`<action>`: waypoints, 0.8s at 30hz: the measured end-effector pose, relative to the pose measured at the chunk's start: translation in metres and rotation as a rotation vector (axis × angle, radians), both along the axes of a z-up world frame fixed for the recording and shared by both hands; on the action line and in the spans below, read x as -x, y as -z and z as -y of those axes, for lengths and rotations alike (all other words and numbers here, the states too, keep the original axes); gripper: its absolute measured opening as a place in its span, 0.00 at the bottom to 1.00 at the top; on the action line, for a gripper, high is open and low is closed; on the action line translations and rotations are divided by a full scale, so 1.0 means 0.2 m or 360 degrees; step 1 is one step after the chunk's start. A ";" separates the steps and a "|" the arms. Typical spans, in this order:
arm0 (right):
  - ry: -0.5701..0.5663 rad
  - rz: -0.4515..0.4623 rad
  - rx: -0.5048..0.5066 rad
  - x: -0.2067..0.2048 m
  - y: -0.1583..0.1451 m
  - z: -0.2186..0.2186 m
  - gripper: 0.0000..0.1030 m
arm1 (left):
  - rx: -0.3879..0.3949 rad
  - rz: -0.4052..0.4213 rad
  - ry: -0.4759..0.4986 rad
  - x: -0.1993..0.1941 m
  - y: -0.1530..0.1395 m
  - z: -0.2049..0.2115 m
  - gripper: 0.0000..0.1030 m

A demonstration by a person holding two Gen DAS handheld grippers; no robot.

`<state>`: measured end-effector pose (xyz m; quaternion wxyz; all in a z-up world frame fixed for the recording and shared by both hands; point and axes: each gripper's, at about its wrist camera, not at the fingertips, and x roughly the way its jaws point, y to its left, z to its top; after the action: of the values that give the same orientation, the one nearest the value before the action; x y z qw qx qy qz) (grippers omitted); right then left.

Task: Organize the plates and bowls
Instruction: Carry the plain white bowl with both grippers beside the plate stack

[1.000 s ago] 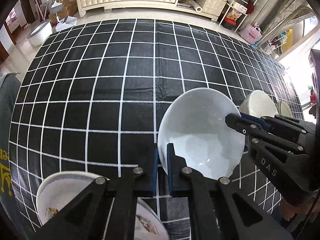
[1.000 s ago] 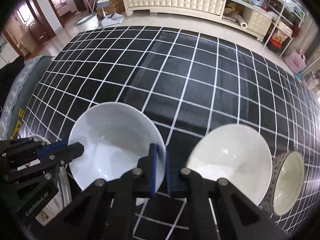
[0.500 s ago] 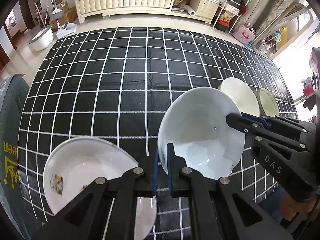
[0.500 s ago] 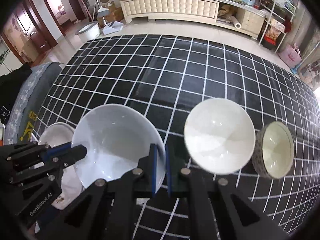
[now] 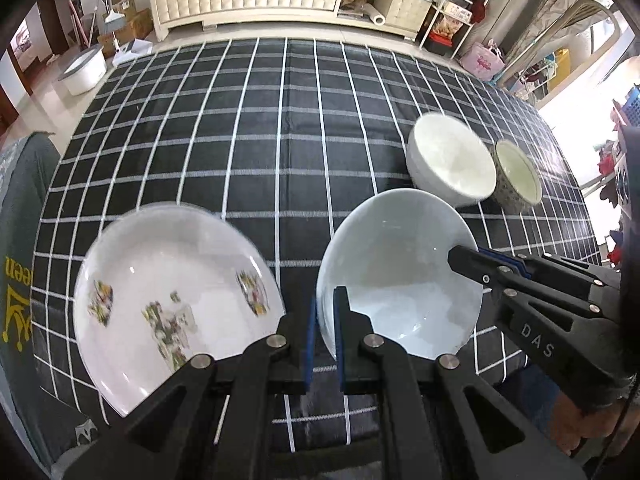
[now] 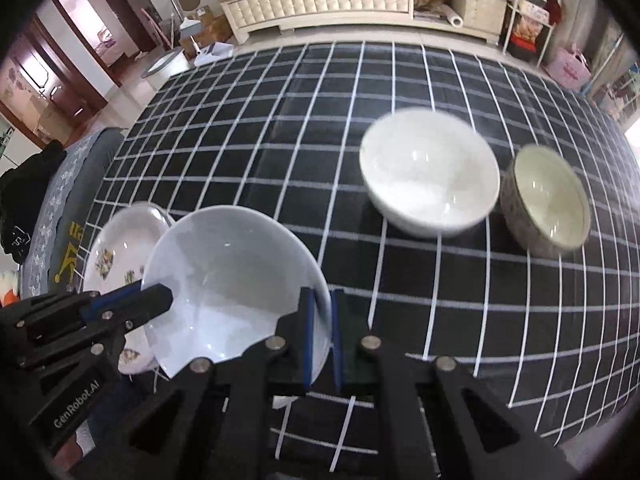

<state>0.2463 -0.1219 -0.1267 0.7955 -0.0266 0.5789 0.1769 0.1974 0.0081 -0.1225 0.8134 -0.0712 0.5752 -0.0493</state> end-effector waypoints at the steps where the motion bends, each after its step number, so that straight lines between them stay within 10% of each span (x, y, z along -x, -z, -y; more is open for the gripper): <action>1: 0.0006 -0.0010 0.0000 0.01 0.01 0.01 0.11 | -0.0001 -0.0009 0.0004 0.01 0.02 0.01 0.06; 24: 0.0109 -0.0140 0.0026 0.11 0.15 0.09 0.11 | 0.0065 -0.0103 0.0011 0.06 0.18 0.06 0.06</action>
<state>0.2243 -0.1392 -0.1562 0.7747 -0.0055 0.6152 0.1458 0.1846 -0.0031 -0.1587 0.7927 -0.0873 0.6003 -0.0615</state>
